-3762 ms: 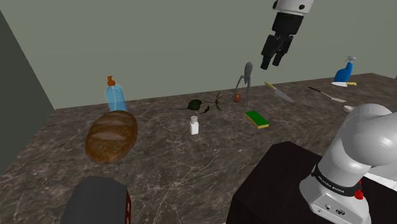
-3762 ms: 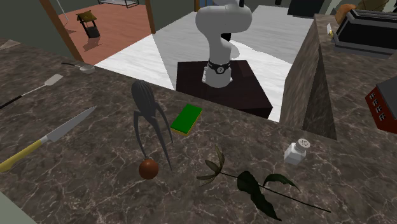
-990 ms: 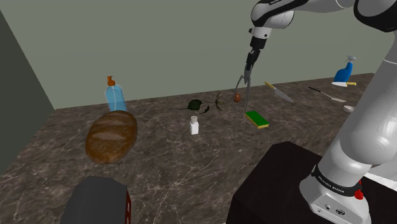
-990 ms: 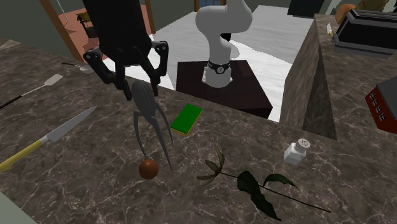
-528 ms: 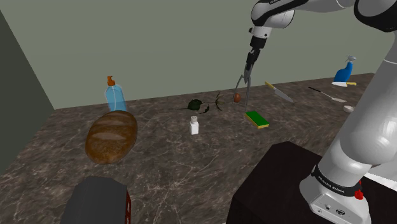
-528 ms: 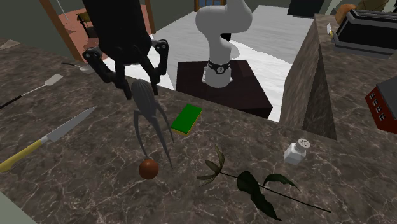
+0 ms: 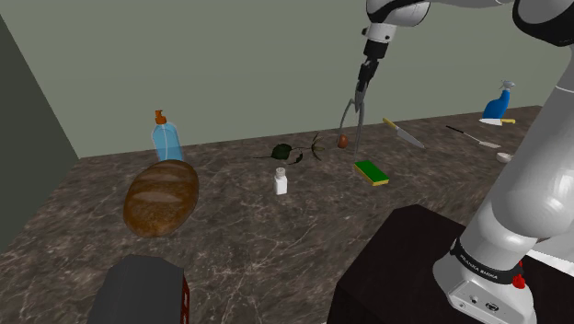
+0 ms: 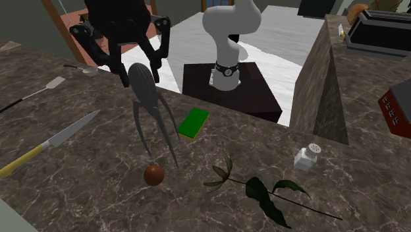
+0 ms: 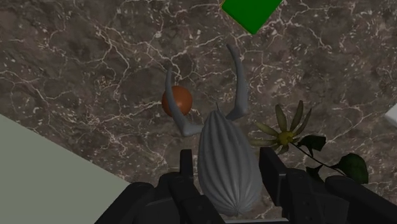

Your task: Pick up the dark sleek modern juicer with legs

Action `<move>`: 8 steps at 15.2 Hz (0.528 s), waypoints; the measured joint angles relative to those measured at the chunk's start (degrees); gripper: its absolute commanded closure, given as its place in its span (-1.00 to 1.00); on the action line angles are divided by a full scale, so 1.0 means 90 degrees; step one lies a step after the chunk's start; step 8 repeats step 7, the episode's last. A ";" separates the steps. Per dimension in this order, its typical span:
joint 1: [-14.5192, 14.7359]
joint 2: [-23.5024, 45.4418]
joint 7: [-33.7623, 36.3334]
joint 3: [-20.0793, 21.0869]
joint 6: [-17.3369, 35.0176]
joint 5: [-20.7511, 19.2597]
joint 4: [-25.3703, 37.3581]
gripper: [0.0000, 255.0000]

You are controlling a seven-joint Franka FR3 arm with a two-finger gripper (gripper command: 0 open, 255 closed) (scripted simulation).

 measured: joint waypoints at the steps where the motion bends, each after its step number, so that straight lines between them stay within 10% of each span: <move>1: -0.0003 -0.0021 0.0005 -0.0003 -0.0087 -0.0011 0.0067 1.00; 8: -0.0008 0.0022 0.0047 -0.0007 -0.0571 -0.0004 0.0593 1.00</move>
